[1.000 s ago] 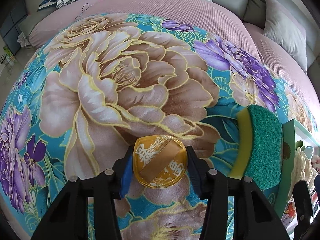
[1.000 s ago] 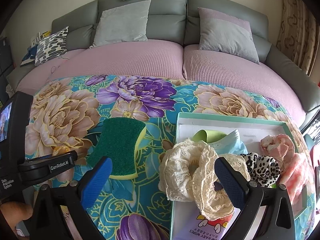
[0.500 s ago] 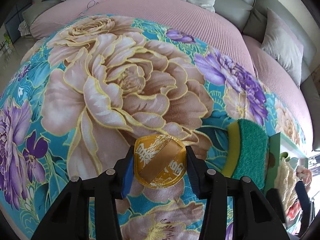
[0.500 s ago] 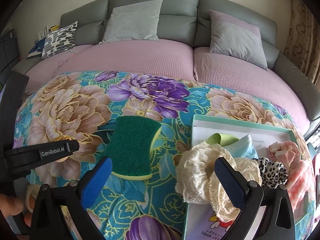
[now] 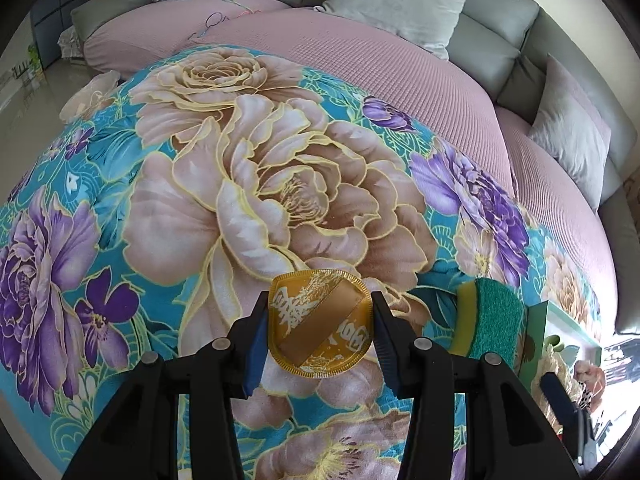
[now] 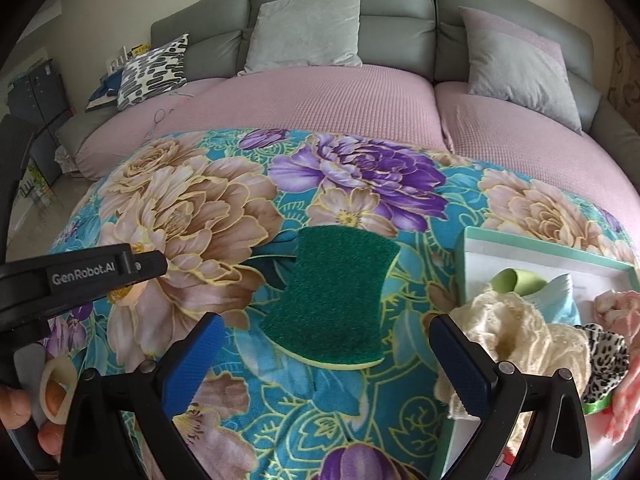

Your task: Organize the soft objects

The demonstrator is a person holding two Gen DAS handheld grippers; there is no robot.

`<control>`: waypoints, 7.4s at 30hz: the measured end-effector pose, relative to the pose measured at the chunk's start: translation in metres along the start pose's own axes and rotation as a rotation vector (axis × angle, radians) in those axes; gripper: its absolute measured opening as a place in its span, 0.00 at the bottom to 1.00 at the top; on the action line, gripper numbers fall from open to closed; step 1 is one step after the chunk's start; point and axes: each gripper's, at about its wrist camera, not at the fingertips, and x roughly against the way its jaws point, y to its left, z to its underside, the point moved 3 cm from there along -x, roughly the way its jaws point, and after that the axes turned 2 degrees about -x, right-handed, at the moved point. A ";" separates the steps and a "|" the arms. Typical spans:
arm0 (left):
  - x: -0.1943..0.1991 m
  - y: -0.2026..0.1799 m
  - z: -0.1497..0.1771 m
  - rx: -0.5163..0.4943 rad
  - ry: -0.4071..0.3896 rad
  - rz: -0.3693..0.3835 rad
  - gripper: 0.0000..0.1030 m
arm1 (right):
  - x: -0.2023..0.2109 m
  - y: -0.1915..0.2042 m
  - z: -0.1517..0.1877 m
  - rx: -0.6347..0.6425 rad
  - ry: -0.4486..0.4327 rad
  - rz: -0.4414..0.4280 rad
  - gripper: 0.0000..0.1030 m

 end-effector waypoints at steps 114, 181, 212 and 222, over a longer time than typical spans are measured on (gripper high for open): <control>0.074 -0.239 0.159 -0.772 0.014 0.300 0.48 | 0.158 -0.219 0.077 -0.455 -0.039 0.281 0.71; 0.056 -0.223 0.149 -0.714 0.018 0.249 0.89 | 0.147 -0.225 0.077 -0.475 -0.017 0.287 1.00; 0.062 -0.120 0.112 -0.447 -0.041 0.041 0.89 | 0.121 -0.166 0.088 -0.310 0.108 0.273 1.00; 0.063 -0.107 0.121 -0.445 -0.044 -0.071 0.89 | 0.117 -0.156 0.096 -0.278 0.135 0.280 1.00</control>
